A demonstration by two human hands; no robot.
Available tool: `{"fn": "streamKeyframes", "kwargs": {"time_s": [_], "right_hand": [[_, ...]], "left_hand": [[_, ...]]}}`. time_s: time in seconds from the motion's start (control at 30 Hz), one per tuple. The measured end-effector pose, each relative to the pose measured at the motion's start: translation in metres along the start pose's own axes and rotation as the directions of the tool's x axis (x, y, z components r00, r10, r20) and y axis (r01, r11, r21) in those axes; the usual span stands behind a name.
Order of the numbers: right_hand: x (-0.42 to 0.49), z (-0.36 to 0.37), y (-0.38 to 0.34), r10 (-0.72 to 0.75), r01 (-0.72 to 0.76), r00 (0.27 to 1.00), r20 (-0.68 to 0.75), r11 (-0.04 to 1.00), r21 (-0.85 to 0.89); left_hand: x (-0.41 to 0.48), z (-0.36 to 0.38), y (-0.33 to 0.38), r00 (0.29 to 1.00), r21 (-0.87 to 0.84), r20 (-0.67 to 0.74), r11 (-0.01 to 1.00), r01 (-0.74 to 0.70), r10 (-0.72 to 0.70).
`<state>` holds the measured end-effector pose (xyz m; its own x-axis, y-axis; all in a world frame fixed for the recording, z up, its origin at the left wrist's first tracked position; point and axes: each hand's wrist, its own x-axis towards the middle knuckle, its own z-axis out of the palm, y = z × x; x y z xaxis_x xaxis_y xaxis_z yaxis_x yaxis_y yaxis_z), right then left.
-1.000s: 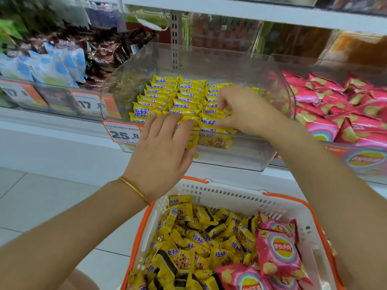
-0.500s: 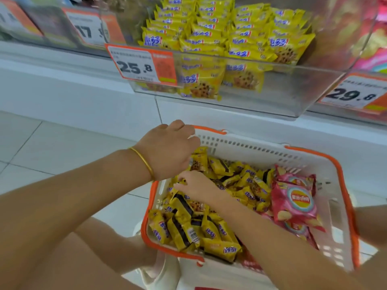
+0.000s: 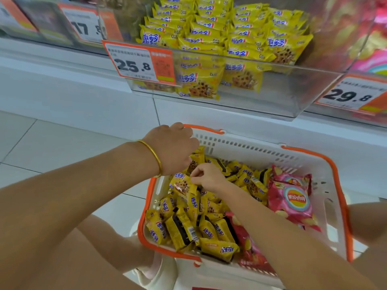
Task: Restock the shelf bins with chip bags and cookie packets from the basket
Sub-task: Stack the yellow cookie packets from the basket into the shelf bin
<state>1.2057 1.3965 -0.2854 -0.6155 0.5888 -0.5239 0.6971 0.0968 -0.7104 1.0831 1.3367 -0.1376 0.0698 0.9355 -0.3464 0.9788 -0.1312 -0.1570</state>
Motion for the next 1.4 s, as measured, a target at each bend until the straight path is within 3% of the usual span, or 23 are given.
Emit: {"fn": "streamKeyframes", "kwargs": {"time_s": [0.17, 0.33, 0.43, 0.5, 0.63, 0.77, 0.83, 0.9, 0.97, 1.03, 1.1, 1.17, 1.23, 1.4], "right_hand": [[-0.005, -0.014, 0.012, -0.001, 0.006, 0.995, -0.097, 0.999, 0.054], [-0.03, -0.044, -0.001, -0.106, 0.139, 0.975, -0.196, 0.977, 0.161], [-0.051, -0.074, -0.017, -0.211, 0.262, 0.944, -0.255, 0.947, 0.187], [-0.067, -0.09, -0.027, -0.25, 0.324, 0.928, -0.276, 0.907, 0.27], [-0.101, -0.122, -0.051, -0.281, 0.363, 0.924, -0.261, 0.859, 0.361], [-0.133, -0.162, -0.092, -0.407, 0.441, 0.88, -0.244, 0.892, 0.101], [-0.145, -0.184, -0.118, -0.478, 0.488, 0.829, -0.292, 0.872, -0.044], [-0.147, -0.205, -0.139, -0.536, 0.505, 0.73, -0.424, 0.841, -0.194], [-0.141, -0.222, -0.156, -0.579, 0.489, 0.6, -0.552, 0.812, -0.319], [-0.127, -0.233, -0.168, -0.597, 0.402, 0.545, -0.589, 0.802, -0.442], [-0.112, -0.239, -0.173, -0.579, 0.269, 0.605, -0.547, 0.795, -0.544], [-0.099, -0.239, -0.175, -0.524, 0.181, 0.724, -0.448, 0.771, -0.61], [-0.091, -0.237, -0.177, -0.476, 0.141, 0.807, -0.349, 0.729, -0.669], [-0.075, -0.228, -0.186, -0.407, 0.144, 0.897, -0.172, 0.637, -0.757]], "left_hand": [[0.004, 0.0, 0.003, 0.998, -0.03, 0.057, 1.0, 0.007, -0.006], [0.007, -0.002, 0.0, 0.994, -0.046, 0.107, 0.998, 0.037, -0.032], [0.011, -0.008, 0.001, 0.99, -0.246, 0.128, 0.965, 0.088, -0.057], [0.016, -0.017, 0.003, 0.988, -0.446, 0.142, 0.887, 0.119, -0.061], [0.02, -0.054, 0.002, 0.996, -0.634, -0.031, 0.772, 0.044, -0.082], [0.012, -0.094, 0.001, 0.962, -0.766, -0.256, 0.628, -0.14, -0.098], [0.009, -0.11, -0.001, 0.919, -0.833, -0.358, 0.5, -0.235, -0.164], [0.011, -0.12, -0.006, 0.818, -0.858, -0.468, 0.393, -0.331, -0.334], [0.016, -0.123, -0.013, 0.655, -0.809, -0.577, 0.453, -0.375, -0.488], [0.02, -0.121, -0.017, 0.583, -0.749, -0.63, 0.599, -0.282, -0.513], [0.025, -0.112, -0.02, 0.615, -0.7, -0.617, 0.699, -0.144, -0.491], [0.027, -0.107, -0.019, 0.686, -0.68, -0.552, 0.732, -0.043, -0.474], [0.027, -0.106, -0.018, 0.725, -0.689, -0.507, 0.724, -0.017, -0.466], [0.031, -0.099, -0.023, 0.74, -0.644, -0.52, 0.765, -0.012, -0.426]]}}
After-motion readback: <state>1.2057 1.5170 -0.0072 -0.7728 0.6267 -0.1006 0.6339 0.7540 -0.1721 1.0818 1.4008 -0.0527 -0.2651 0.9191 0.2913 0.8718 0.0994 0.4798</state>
